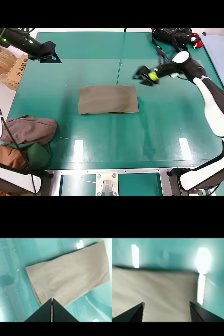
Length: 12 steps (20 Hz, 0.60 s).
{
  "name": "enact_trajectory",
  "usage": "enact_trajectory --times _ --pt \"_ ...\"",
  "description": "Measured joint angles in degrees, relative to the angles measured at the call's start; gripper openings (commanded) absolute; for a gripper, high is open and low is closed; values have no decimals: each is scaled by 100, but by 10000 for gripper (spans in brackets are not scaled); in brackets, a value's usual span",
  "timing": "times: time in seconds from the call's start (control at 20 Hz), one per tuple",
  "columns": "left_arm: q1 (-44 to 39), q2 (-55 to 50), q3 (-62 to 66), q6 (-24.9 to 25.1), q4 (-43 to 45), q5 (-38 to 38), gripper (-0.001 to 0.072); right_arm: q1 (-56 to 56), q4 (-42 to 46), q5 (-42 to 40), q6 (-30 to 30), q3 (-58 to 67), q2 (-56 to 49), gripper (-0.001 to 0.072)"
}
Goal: Fold the shirts.
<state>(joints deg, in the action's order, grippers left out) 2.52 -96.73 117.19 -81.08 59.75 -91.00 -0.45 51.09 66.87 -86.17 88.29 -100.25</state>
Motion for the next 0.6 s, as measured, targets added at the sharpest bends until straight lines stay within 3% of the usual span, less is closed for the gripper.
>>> enact_trajectory --times 0.15,0.4,0.5,0.6 --pt "7 0 0 -55 125 -2 24 -345 -330 66 407 -717 -37 613" --pt "4 0 0 -175 304 -2 23 17 -1340 -232 935 -1154 -503 592" --pt "4 0 0 -216 334 -15 23 221 -1558 -354 1088 -1119 -647 22" --pt "4 -2 0 -245 352 -46 23 328 -1735 -372 1182 -953 -706 16"
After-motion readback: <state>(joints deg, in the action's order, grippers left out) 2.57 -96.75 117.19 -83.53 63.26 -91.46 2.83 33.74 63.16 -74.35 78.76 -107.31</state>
